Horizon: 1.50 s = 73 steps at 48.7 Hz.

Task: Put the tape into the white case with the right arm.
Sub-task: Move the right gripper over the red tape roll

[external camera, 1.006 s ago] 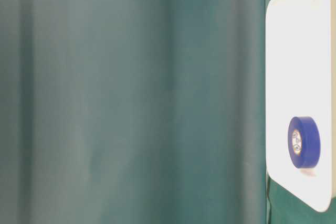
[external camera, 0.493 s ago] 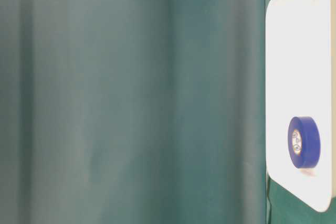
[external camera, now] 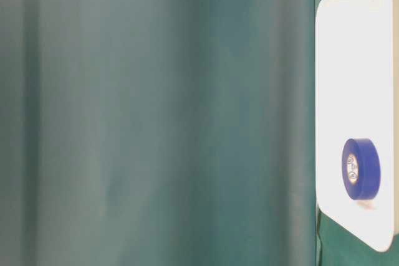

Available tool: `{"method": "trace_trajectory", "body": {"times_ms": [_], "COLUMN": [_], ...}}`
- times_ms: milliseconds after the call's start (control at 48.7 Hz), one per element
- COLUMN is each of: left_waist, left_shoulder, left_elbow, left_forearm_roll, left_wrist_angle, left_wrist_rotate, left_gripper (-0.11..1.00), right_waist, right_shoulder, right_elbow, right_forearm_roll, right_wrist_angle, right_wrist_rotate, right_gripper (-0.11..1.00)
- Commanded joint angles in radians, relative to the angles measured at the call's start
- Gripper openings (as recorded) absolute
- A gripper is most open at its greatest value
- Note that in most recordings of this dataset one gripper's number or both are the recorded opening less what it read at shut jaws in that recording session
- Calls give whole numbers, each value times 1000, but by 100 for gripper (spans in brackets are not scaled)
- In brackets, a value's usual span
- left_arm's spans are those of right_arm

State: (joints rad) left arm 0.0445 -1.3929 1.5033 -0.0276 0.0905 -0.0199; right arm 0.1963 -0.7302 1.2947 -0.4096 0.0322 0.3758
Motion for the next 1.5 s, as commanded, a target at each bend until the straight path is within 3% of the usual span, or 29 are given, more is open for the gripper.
{"method": "trace_trajectory", "body": {"times_ms": [0,164,431,718,1108,1478], "left_waist": [2,2,2,2,3,2], "left_shoulder": [8,8,9,8,8,8], "left_elbow": [-12,-12,-14,-14,-12,-12], "left_forearm_roll": [0,0,0,0,0,0], "left_wrist_angle": [-9,-9,-9,-9,-9,-11], "left_wrist_rotate": [0,0,0,0,0,-2], "left_gripper": [1,1,1,1,1,1], "right_waist": [17,37,60,95,106,118], "right_shoulder": [58,186,396,597,724,784], "right_elbow": [-64,-144,-256,-402,-517,-545], "right_forearm_roll": [-18,-38,-38,-37,-38,-38], "right_wrist_angle": [-11,-18,-100,-107,-107,-106], "right_wrist_rotate": [-2,-3,-6,-6,-6,-3], "right_gripper": [62,62,62,62,62,62]}}
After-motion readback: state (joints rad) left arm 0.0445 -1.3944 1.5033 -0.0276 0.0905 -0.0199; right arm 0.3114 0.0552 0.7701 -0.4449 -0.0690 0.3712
